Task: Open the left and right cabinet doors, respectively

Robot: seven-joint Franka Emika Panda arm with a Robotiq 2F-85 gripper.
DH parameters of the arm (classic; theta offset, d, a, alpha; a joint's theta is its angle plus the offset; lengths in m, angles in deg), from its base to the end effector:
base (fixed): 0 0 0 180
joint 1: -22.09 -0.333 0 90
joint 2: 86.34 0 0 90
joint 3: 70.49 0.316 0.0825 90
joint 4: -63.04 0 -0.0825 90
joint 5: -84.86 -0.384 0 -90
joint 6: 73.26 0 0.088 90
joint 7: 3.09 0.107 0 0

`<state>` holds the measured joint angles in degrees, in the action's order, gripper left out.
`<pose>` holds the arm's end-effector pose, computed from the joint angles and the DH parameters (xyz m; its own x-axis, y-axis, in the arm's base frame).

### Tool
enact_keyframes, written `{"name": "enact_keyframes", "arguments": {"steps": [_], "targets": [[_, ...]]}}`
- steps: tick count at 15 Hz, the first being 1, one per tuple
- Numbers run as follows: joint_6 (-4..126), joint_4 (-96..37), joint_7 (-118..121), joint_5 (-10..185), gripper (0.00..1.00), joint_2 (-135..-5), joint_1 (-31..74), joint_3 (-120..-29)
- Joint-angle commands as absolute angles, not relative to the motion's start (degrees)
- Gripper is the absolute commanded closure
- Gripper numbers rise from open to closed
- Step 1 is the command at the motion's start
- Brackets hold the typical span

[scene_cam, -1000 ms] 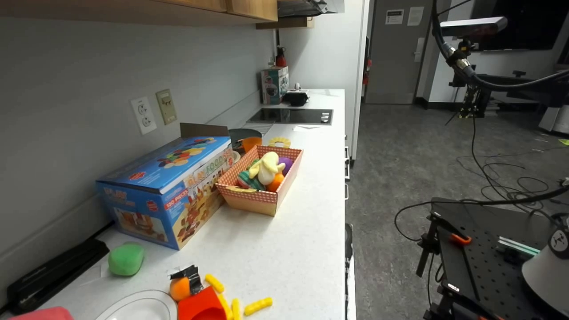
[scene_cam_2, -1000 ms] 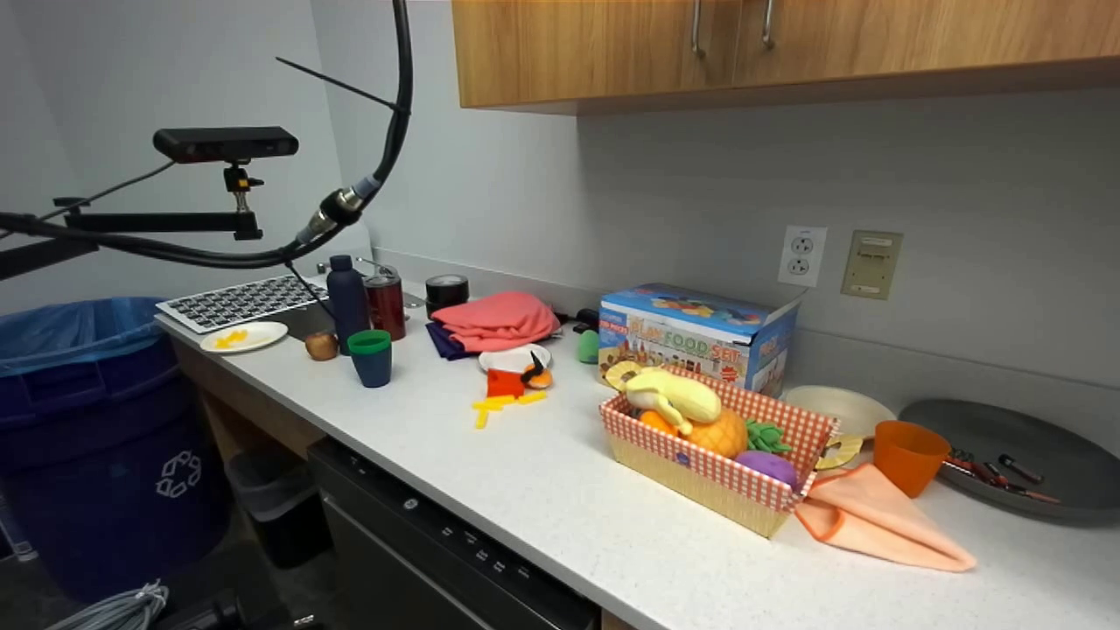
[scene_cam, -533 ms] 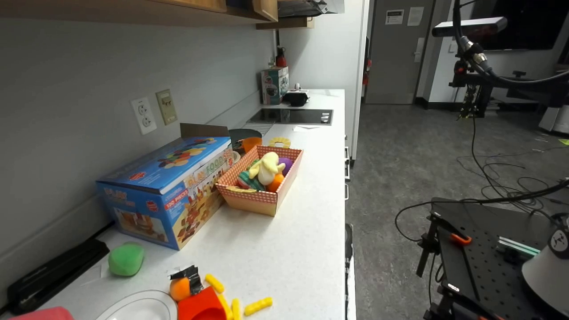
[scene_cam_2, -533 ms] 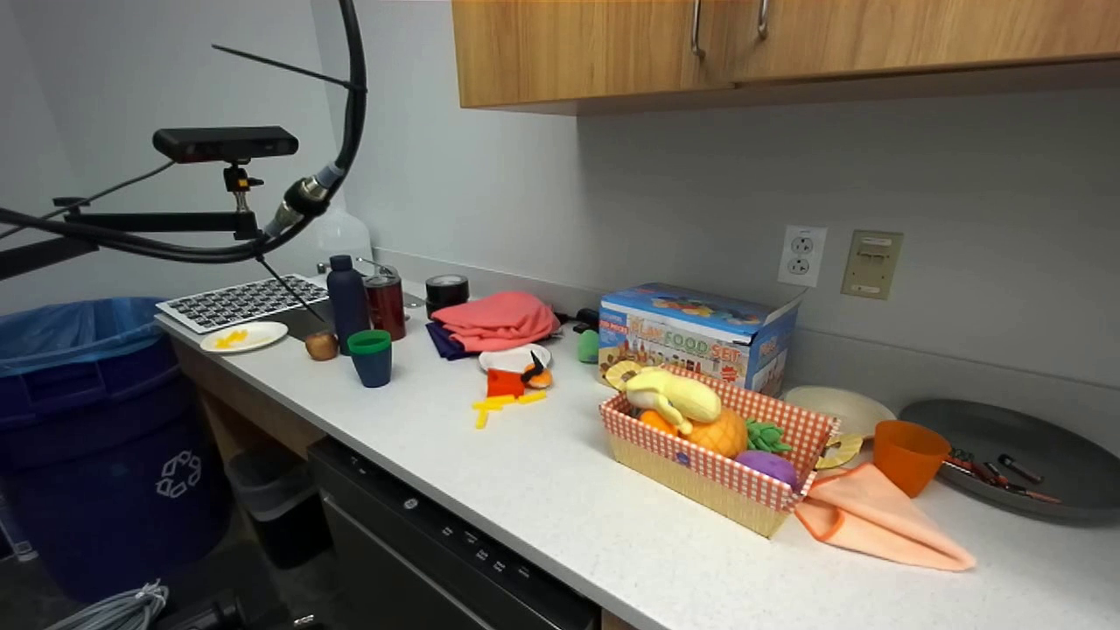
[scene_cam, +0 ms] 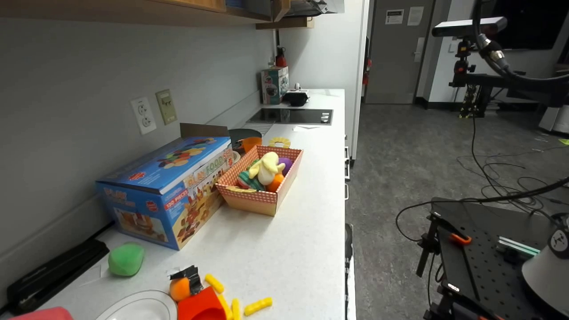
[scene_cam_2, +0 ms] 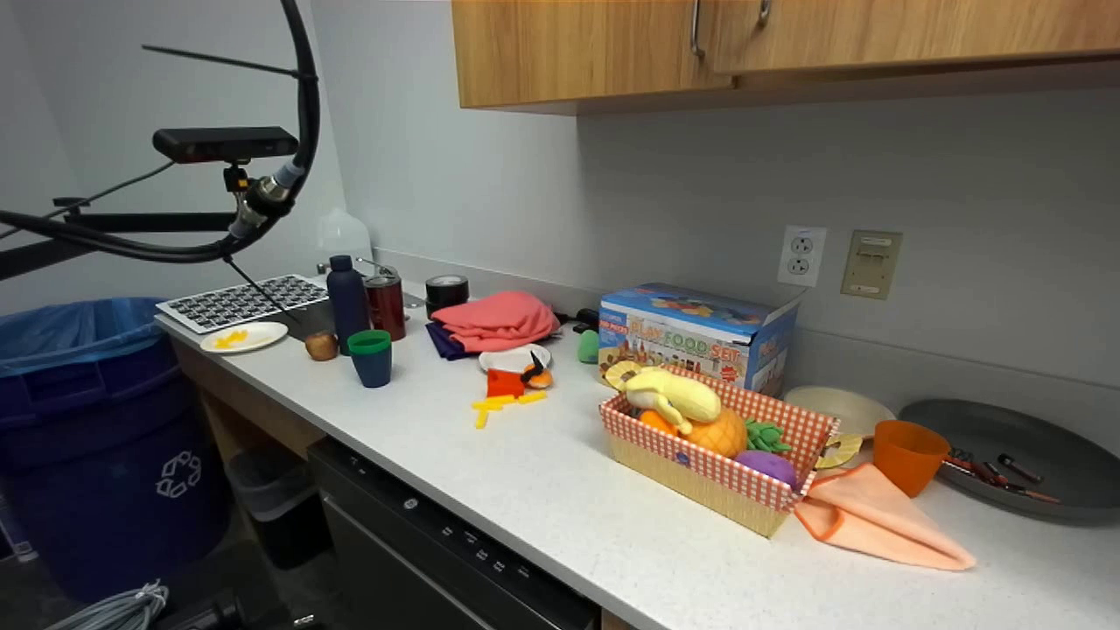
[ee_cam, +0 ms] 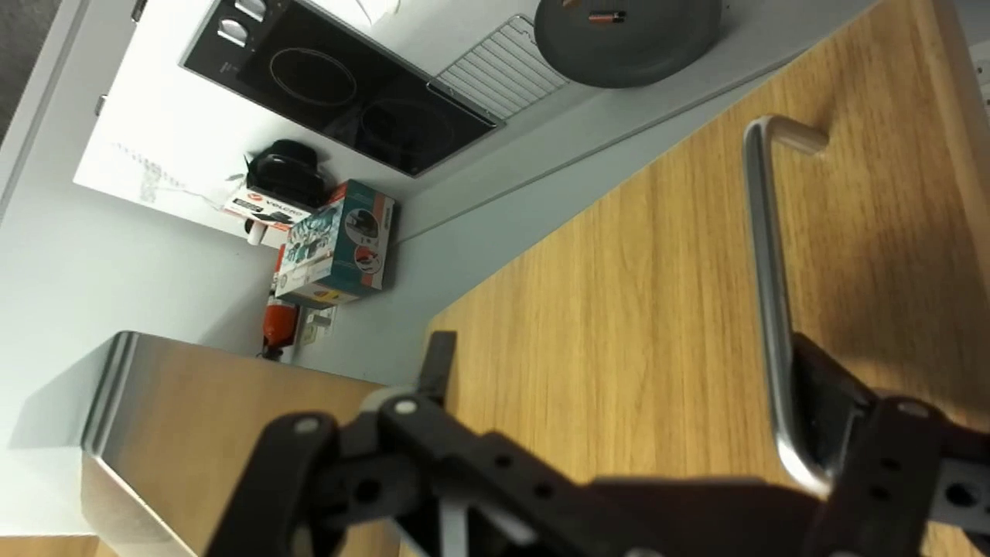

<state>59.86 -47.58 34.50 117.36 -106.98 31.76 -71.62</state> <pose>0.4764 -0.1028 0.7252 0.5255 -0.3325 0.7832 -0.6037 -0.7943 0.0678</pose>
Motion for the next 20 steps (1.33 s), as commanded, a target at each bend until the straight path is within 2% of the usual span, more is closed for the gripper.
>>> {"name": "enact_keyframes", "arguments": {"steps": [1,12,13,20], "targets": [[57.4,-50.8,35.2,117.4,0.0,-112.9,37.4,-73.2],[58.3,-55.3,27.5,104.9,0.0,-118.8,42.9,-75.9],[62.9,-56.6,26.4,101.8,0.0,-116.2,39.0,-73.5],[63.5,-56.7,25.6,100.5,0.0,-116.0,39.1,-73.2]]}}
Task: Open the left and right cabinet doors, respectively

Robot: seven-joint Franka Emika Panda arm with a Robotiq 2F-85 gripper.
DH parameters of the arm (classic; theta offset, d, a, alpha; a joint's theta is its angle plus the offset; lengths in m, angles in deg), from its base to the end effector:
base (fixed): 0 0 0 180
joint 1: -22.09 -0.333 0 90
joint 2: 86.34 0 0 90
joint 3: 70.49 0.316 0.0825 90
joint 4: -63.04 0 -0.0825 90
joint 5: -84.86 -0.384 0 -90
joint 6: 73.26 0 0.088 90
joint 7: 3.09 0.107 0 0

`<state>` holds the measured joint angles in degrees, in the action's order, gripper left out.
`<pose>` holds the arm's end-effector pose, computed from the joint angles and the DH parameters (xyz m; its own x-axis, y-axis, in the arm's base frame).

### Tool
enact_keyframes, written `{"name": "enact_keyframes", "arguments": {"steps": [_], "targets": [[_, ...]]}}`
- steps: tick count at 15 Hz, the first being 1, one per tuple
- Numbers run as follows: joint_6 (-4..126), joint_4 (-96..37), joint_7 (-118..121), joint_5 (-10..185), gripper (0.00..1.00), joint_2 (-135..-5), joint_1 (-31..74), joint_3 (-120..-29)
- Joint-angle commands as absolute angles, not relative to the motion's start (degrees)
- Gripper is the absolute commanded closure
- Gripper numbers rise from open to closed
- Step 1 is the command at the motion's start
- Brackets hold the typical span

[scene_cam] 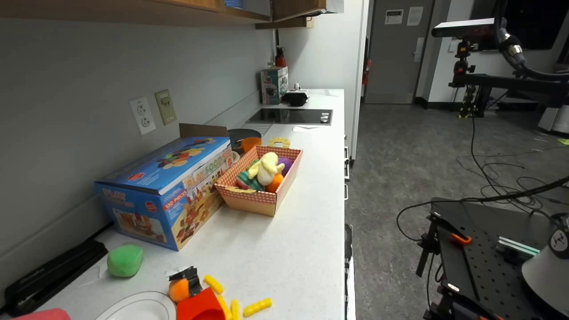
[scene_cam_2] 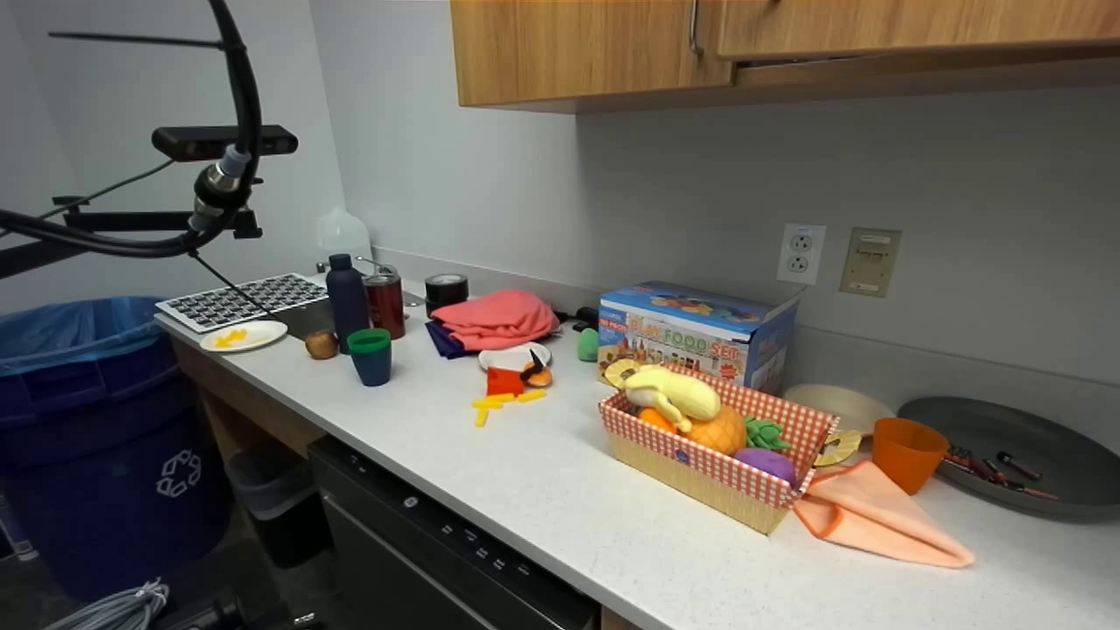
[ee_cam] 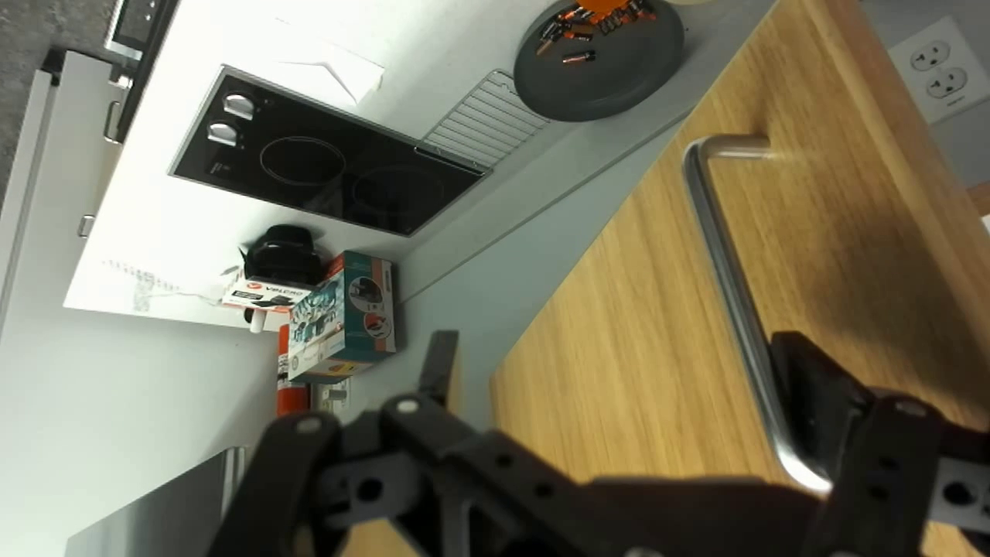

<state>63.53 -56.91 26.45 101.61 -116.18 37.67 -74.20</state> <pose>0.4089 -0.1551 0.7202 0.4649 -0.4892 0.7379 -0.6205 -0.7746 -0.1225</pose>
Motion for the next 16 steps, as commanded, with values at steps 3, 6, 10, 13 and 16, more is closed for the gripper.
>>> {"name": "enact_keyframes", "arguments": {"steps": [3,6,10,13,16], "targets": [[63.5,-56.7,25.6,100.5,0.0,-116.0,39.1,-73.1],[59.6,-56.1,25.7,101.4,0.0,-116.2,39.9,-72.4],[53.1,-54.6,26.8,104.2,0.0,-116.2,42.3,-70.3],[51.4,-53.3,27.9,105.0,0.0,-115.5,42.6,-69.4],[56.7,-48.8,38.3,110.4,0.0,-106.3,44.7,-62.8]]}}
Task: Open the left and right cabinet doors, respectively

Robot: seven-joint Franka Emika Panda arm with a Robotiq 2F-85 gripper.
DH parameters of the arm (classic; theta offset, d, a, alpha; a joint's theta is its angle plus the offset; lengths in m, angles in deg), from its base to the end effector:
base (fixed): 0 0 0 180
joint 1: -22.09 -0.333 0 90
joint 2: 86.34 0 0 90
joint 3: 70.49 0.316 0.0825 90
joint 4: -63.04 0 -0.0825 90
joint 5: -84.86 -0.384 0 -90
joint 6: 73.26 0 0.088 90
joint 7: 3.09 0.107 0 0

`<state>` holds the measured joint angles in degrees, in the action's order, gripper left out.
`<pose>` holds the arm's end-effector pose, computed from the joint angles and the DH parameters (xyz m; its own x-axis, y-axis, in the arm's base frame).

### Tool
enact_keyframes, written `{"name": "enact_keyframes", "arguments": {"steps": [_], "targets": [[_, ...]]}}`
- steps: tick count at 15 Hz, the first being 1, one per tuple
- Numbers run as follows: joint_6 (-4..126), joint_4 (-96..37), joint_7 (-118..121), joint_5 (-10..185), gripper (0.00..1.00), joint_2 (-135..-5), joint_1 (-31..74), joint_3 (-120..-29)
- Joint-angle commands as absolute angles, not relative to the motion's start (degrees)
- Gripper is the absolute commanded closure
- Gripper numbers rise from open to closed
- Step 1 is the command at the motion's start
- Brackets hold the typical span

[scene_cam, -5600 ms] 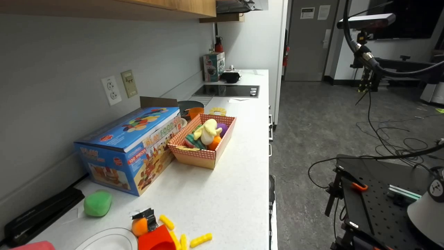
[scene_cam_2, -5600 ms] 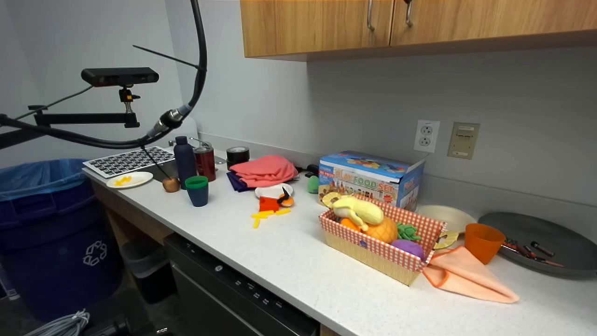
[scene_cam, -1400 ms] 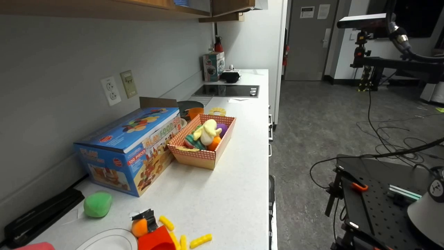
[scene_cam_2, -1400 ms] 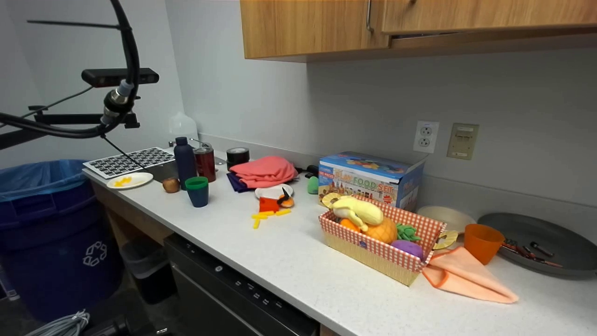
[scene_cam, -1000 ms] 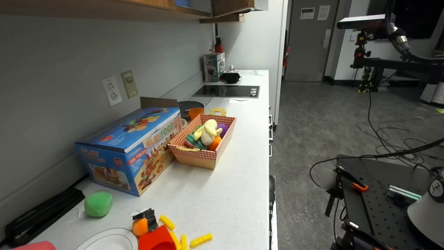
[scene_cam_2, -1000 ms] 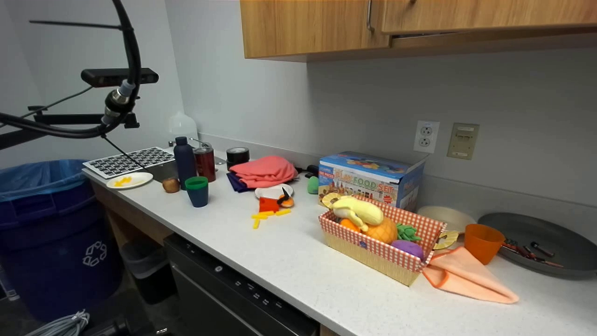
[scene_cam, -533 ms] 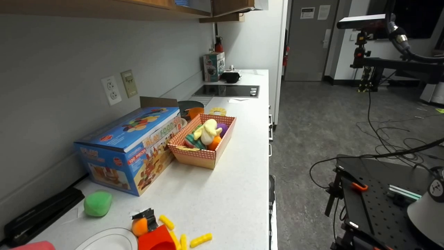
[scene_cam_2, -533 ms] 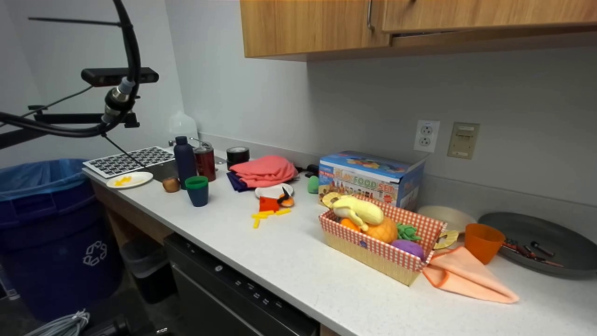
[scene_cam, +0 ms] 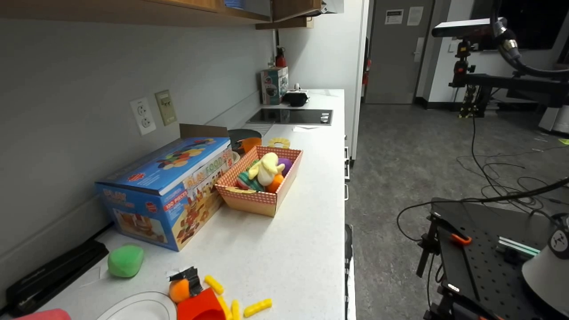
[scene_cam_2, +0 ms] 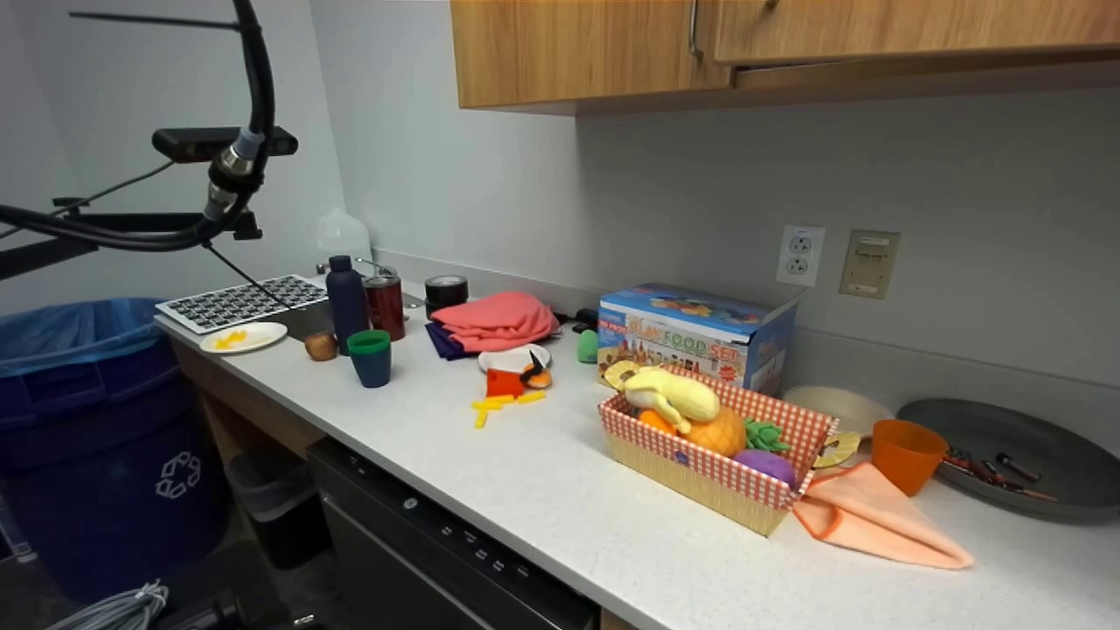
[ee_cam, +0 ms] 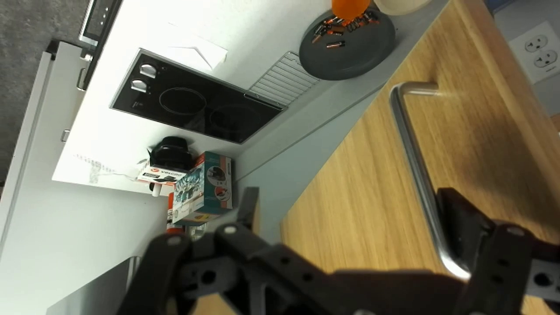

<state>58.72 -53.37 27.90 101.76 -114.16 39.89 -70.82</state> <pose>0.4206 -0.1448 0.7265 0.4874 -0.5042 0.7129 -0.6476 -0.7564 -0.0922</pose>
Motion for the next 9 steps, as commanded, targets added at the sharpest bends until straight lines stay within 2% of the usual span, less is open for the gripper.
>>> {"name": "enact_keyframes", "arguments": {"steps": [1,6,7,9], "targets": [[57.1,-48.5,40.6,112.0,0.0,-105.6,44.9,-61.7],[51.2,-43.4,64.2,133.0,0.0,-95.0,47.1,-49.5],[47.5,-41.4,68.5,137.8,0.0,-91.3,41.0,-52.8],[42.8,-36.2,75.0,145.0,0.0,-84.8,36.0,-54.0]]}}
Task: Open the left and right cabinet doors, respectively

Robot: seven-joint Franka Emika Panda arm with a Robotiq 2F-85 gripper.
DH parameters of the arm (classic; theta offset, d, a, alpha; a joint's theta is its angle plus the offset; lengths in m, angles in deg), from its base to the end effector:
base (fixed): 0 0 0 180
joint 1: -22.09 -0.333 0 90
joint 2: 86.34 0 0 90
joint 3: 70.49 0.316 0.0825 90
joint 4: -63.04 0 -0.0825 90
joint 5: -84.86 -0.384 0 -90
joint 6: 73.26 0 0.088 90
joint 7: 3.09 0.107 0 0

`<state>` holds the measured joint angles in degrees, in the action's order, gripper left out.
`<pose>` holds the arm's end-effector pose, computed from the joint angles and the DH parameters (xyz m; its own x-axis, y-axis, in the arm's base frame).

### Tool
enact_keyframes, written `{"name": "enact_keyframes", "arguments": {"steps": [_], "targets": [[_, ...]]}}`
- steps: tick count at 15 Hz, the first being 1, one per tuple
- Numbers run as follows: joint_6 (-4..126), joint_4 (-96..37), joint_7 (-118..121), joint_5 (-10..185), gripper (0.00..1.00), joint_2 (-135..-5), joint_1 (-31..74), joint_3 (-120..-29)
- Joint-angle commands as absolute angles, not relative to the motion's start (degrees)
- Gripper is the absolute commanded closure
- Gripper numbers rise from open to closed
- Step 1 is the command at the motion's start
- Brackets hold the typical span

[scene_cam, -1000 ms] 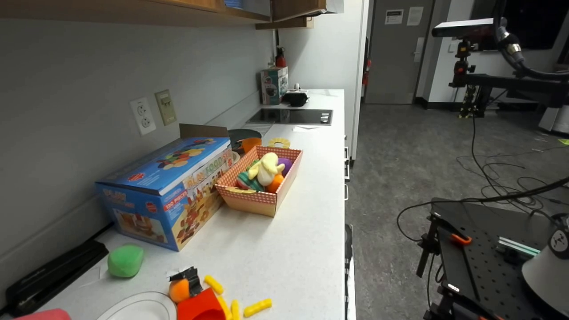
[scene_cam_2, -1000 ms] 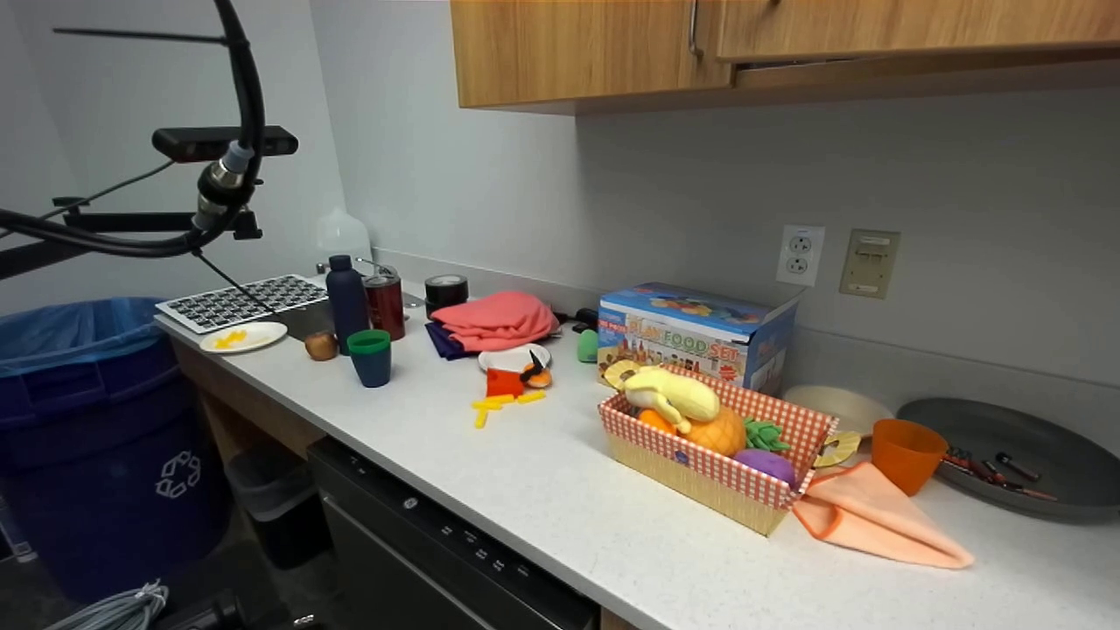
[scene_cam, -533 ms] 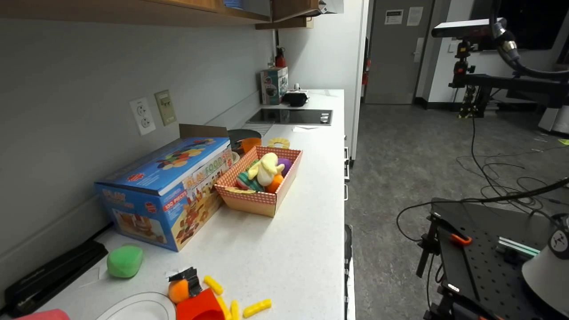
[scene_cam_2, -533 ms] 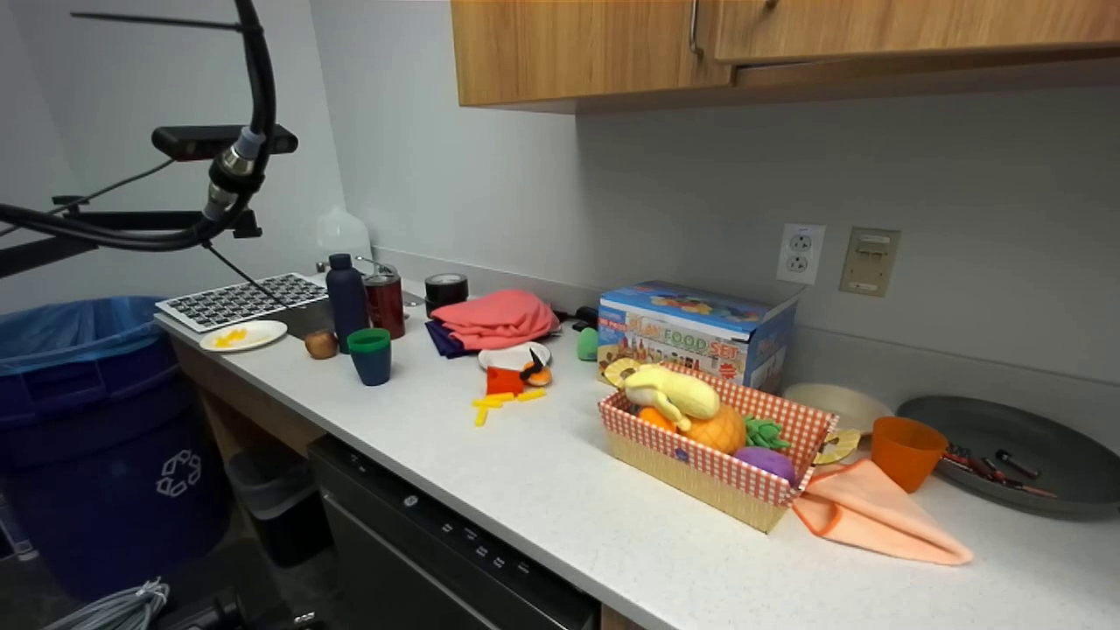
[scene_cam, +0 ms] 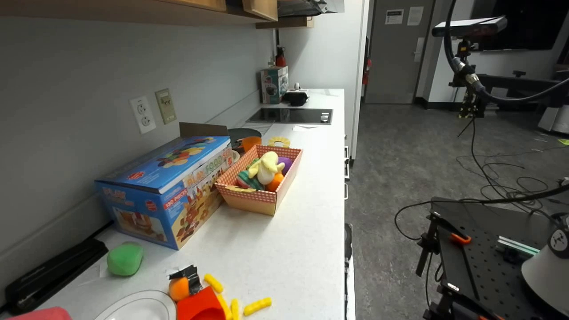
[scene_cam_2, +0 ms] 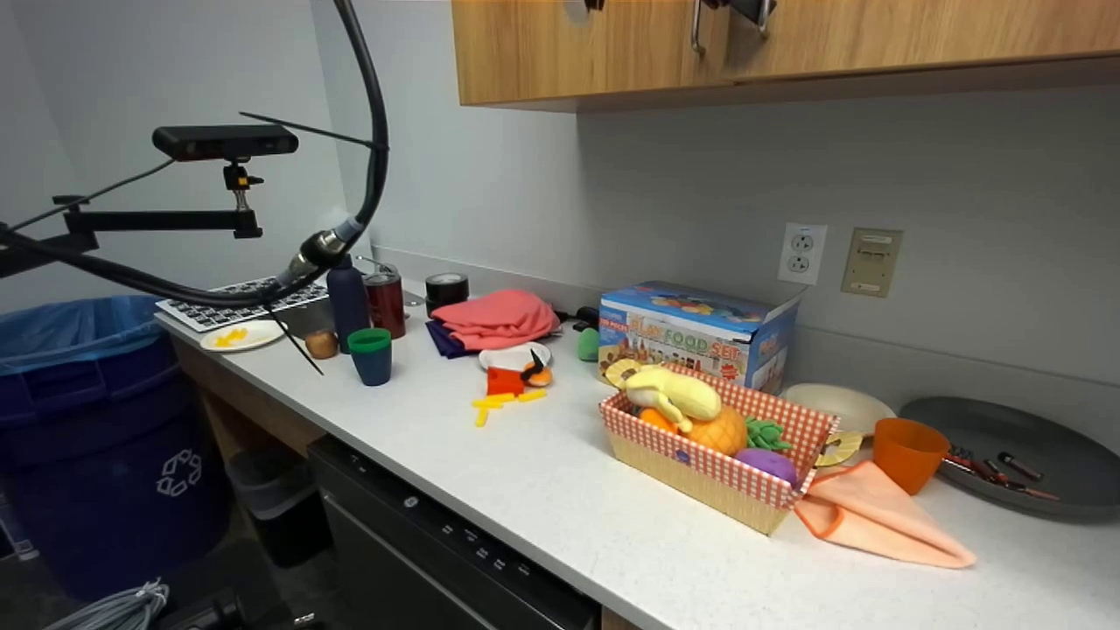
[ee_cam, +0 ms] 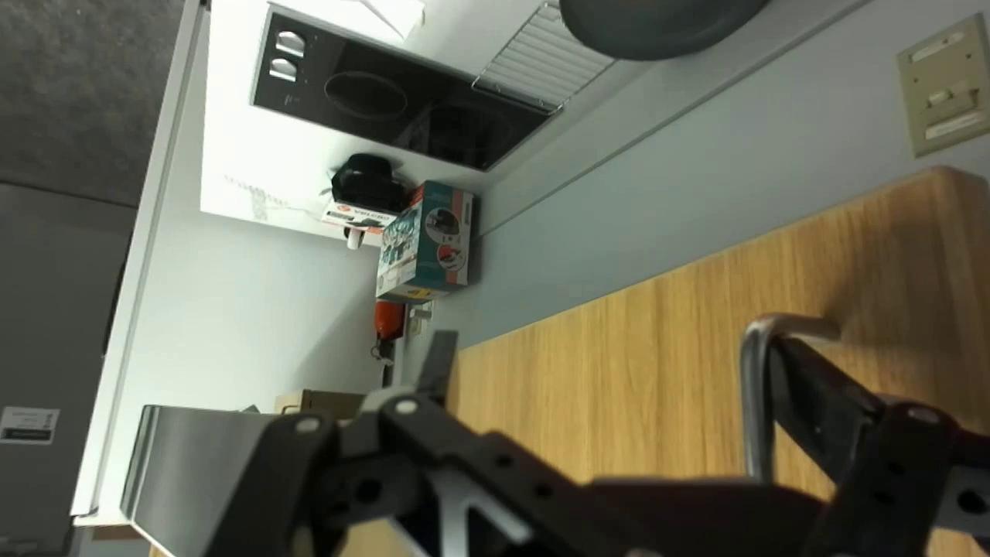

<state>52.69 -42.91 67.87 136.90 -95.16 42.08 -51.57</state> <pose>0.5569 -0.0242 0.6506 0.3671 -0.3974 0.8410 -0.7837 -0.6192 0.0495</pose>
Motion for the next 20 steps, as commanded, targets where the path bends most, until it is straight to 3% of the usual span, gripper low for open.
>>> {"name": "enact_keyframes", "arguments": {"steps": [1,8,20], "targets": [[40.5,-33.7,76.8,147.3,0.0,-82.2,33.5,-55.4],[22.7,-25.1,72.3,147.6,0.0,-79.0,22.6,-62.0],[6.4,-16.8,62.3,148.7,0.0,-76.3,16.8,-65.3]]}}
